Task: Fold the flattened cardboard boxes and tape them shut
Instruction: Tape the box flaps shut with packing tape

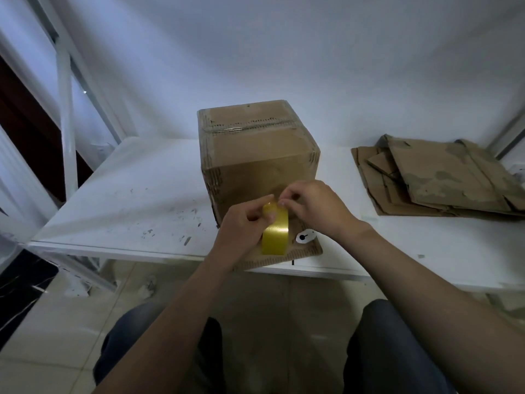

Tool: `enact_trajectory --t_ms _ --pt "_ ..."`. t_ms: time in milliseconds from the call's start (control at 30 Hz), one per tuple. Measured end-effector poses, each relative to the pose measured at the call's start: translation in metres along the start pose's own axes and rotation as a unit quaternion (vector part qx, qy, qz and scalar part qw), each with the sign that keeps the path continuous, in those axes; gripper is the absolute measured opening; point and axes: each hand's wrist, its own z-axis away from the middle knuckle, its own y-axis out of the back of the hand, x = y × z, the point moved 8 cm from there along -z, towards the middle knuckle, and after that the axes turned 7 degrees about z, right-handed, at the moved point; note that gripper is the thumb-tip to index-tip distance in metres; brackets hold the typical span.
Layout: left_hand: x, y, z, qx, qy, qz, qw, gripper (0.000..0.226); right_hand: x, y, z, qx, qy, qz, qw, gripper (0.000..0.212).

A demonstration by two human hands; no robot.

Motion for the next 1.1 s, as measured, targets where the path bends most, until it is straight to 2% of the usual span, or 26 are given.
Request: enact_trajectory --t_ms 67,133,333,433,533,633,1100 --pt "-0.009 -0.003 0.000 -0.004 0.003 -0.024 1.000 0.044 -0.009 -0.005 0.003 -0.003 0.026 0.096 0.995 0.011" --pt "-0.015 -0.005 -0.001 -0.005 0.003 -0.051 0.999 0.047 -0.018 -0.008 0.007 -0.005 0.047 0.133 0.990 0.016" --pt "-0.038 -0.015 -0.008 -0.045 0.053 -0.057 0.996 0.064 -0.004 -0.031 0.015 -0.023 0.027 0.116 0.993 0.012" --pt "-0.045 -0.015 -0.014 -0.007 0.058 -0.099 0.993 0.050 0.014 -0.041 0.015 -0.011 0.008 0.089 0.996 0.012" --pt "-0.044 -0.011 -0.012 0.070 0.010 -0.166 0.984 0.033 0.025 -0.047 0.014 0.007 -0.006 0.070 0.997 0.013" --pt "-0.043 -0.010 -0.009 0.102 -0.044 -0.157 0.981 0.018 0.030 -0.048 0.013 0.013 -0.015 0.057 0.998 0.014" --pt "-0.043 -0.014 -0.024 0.081 -0.103 -0.168 0.977 0.024 0.022 -0.050 0.010 0.005 0.032 0.068 0.997 0.015"
